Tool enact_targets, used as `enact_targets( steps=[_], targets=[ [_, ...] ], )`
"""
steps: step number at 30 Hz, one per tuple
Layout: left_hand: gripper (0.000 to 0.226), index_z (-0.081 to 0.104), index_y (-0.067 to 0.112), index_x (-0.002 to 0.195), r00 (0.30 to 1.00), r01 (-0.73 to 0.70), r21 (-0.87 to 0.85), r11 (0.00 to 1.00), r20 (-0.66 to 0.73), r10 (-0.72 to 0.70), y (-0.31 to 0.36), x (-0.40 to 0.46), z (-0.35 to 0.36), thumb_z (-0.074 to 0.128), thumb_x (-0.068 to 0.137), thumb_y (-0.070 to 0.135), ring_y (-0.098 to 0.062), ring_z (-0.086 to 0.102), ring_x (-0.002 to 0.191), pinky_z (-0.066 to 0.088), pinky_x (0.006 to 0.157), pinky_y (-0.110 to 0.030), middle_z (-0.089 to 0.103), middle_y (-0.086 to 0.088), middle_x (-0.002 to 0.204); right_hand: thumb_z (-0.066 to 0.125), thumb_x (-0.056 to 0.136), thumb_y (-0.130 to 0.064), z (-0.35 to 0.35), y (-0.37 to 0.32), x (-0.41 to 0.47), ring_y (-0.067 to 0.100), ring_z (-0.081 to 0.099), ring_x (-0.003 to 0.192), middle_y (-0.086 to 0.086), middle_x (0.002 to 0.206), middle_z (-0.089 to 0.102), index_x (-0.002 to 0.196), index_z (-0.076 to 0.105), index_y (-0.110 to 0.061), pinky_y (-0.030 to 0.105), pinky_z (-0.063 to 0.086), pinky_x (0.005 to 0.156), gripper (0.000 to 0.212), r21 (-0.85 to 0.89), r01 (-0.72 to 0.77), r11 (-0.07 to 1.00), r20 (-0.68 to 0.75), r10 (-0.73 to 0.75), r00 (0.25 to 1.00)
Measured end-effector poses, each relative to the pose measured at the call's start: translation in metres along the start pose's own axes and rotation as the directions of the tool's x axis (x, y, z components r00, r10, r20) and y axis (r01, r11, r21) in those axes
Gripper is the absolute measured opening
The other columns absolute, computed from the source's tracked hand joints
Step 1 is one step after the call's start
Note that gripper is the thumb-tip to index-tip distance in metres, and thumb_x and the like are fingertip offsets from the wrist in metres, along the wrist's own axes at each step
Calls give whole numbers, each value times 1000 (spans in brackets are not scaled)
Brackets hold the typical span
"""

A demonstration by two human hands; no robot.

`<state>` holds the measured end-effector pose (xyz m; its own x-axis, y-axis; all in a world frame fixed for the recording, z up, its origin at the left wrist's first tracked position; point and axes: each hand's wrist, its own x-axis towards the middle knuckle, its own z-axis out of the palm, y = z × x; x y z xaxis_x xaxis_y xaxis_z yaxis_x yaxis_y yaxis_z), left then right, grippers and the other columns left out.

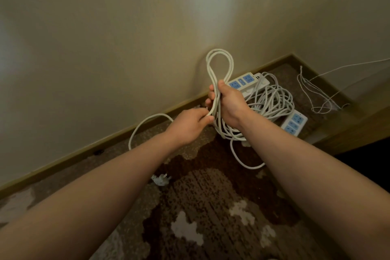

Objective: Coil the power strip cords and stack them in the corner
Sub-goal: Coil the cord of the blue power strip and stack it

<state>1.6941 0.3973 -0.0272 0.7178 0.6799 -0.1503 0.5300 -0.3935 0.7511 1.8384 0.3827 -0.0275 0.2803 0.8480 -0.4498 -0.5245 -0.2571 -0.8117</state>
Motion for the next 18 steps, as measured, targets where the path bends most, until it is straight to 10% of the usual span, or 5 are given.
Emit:
enact_targets(
  steps=[8,18],
  targets=[
    [22,55,24,83,990,-59,151,987,132,39,-36,-16,-26,41,98,29,-15,52,71,41,66,-33,52,6,70,26,107,-44,-8,-10,3,12,39,45,-1,63,43,89,49,-15,27,42,49,42,237,60,970,14,-65,998],
    [26,57,19,86,977,-32,431,902,203,-62,-67,-17,-65,40,99,34,-21,54,75,42,69,-35,57,-1,75,28,107,-45,-23,-28,5,8,27,40,-2,60,43,89,47,-15,22,25,38,40,76,123,990,-132,-112,985]
  ],
)
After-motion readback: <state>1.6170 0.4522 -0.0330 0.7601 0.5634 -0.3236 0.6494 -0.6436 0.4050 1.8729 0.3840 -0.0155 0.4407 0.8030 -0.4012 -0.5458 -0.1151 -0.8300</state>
